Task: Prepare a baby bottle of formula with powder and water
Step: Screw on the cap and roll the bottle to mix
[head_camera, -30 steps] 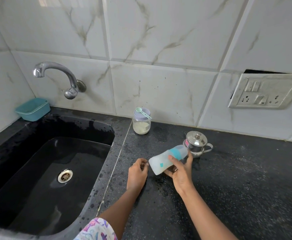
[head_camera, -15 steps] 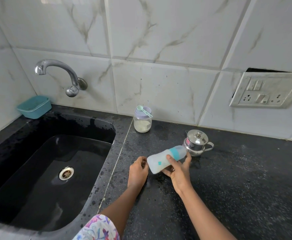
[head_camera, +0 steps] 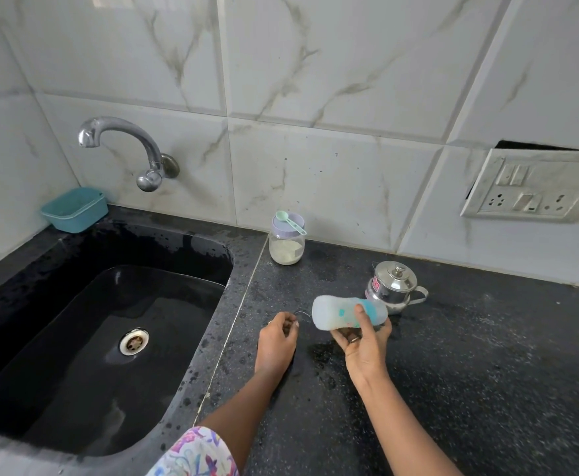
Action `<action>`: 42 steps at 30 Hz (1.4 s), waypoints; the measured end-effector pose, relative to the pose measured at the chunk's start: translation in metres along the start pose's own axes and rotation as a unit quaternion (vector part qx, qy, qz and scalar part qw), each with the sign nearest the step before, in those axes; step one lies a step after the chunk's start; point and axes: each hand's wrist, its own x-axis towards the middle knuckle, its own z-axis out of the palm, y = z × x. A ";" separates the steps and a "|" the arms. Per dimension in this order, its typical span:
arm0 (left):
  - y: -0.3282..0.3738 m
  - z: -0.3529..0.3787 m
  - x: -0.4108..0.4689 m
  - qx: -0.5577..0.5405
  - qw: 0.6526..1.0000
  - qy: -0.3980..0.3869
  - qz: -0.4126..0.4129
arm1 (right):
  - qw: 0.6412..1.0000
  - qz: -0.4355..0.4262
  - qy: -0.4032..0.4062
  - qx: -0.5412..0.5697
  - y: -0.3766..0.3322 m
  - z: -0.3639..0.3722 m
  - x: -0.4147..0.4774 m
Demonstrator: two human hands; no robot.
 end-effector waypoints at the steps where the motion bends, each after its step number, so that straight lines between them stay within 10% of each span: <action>1: 0.000 0.000 0.000 0.002 1.000 0.001 0.001 | 1.000 -0.001 -0.005 -0.012 0.001 0.000 0.000; 42: 0.004 -0.001 -0.001 0.016 1.000 0.003 0.001 | 1.000 -0.004 0.007 -0.015 0.004 0.009 -0.004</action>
